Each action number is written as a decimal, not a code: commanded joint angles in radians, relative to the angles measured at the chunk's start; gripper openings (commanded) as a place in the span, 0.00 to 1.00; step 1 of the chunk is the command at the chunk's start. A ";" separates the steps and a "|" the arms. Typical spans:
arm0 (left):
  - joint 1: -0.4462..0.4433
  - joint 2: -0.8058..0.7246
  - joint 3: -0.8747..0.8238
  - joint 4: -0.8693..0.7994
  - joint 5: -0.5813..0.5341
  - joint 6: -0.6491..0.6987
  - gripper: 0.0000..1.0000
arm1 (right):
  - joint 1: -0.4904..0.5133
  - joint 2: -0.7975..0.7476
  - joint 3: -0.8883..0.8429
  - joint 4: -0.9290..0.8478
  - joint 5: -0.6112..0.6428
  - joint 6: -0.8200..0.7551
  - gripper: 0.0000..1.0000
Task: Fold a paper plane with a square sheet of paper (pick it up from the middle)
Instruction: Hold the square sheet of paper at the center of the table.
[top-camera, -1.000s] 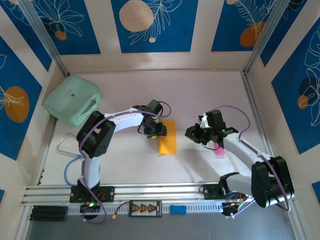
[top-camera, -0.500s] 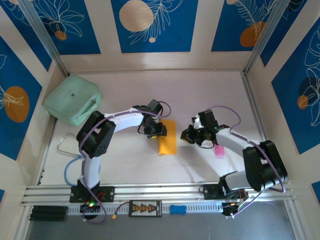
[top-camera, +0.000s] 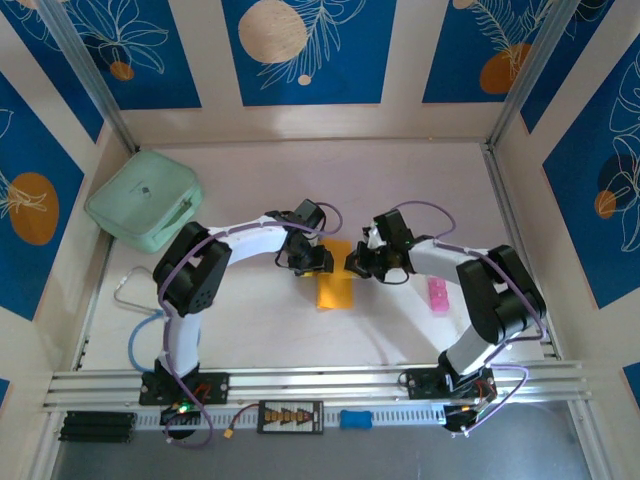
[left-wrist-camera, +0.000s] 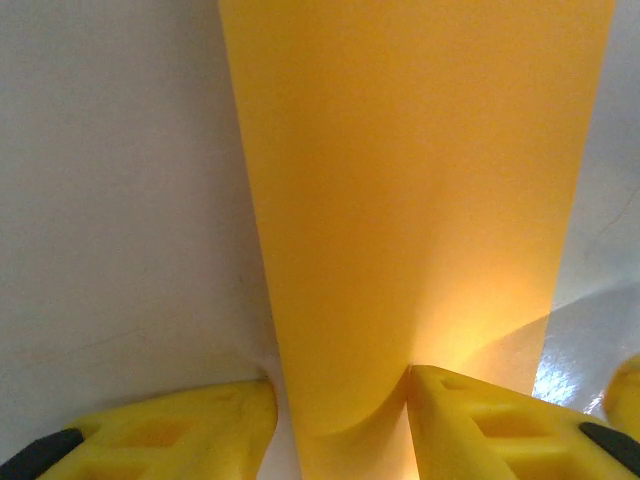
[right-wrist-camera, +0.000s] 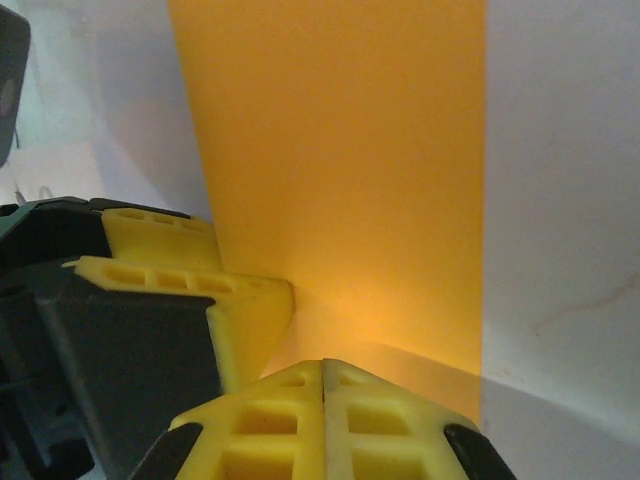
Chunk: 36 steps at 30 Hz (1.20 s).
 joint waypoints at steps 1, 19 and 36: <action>0.005 0.090 -0.029 -0.023 -0.119 0.017 0.47 | 0.015 0.034 0.031 0.000 0.003 -0.008 0.00; 0.005 0.010 -0.024 0.000 -0.071 0.008 0.53 | -0.011 0.162 -0.033 -0.056 0.084 -0.129 0.00; 0.076 -0.206 -0.285 0.653 0.362 -0.097 0.08 | -0.077 0.179 0.011 -0.095 0.027 -0.208 0.00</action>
